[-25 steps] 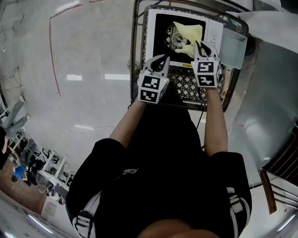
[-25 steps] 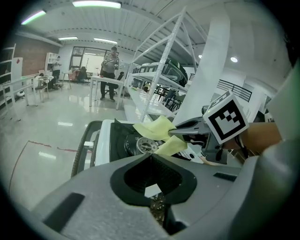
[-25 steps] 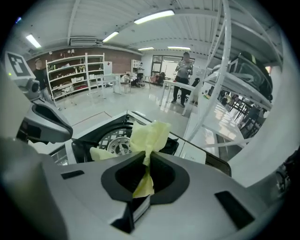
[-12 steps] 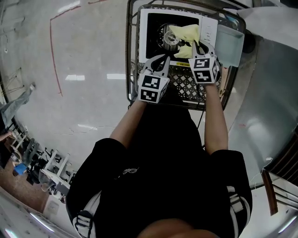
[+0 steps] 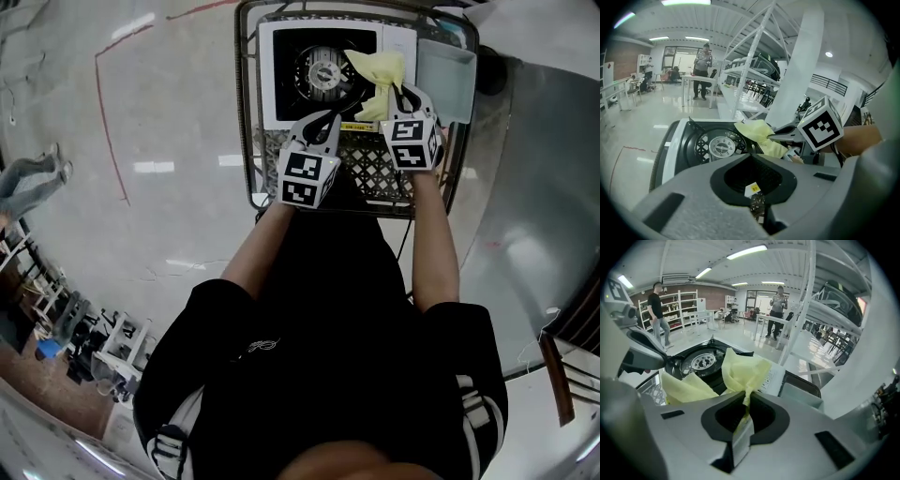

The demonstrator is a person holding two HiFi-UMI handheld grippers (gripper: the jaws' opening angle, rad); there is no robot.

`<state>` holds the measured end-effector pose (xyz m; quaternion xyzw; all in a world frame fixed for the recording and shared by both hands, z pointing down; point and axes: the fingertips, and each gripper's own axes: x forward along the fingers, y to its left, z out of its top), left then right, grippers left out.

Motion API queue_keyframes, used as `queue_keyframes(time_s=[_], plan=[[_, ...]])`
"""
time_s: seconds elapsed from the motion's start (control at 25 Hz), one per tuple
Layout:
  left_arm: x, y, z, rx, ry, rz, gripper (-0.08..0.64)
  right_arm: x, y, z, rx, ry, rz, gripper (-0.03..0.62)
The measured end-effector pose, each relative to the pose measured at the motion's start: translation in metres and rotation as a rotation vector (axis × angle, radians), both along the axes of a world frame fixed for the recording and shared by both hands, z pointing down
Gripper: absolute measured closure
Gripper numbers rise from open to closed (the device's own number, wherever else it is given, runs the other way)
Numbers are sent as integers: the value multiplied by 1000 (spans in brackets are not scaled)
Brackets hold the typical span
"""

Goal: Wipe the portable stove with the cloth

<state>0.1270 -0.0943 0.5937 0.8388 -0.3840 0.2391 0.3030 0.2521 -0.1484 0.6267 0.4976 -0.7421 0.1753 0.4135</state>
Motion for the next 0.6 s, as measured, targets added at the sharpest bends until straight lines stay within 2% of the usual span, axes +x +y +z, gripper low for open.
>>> queue_keyframes(time_s=[0.44, 0.6], plan=[[20, 5, -2, -5, -5, 57, 538, 43, 12, 4, -2, -14, 136, 571], [23, 3, -5, 7, -4, 80, 538, 55, 17, 5, -3, 27, 155, 571]])
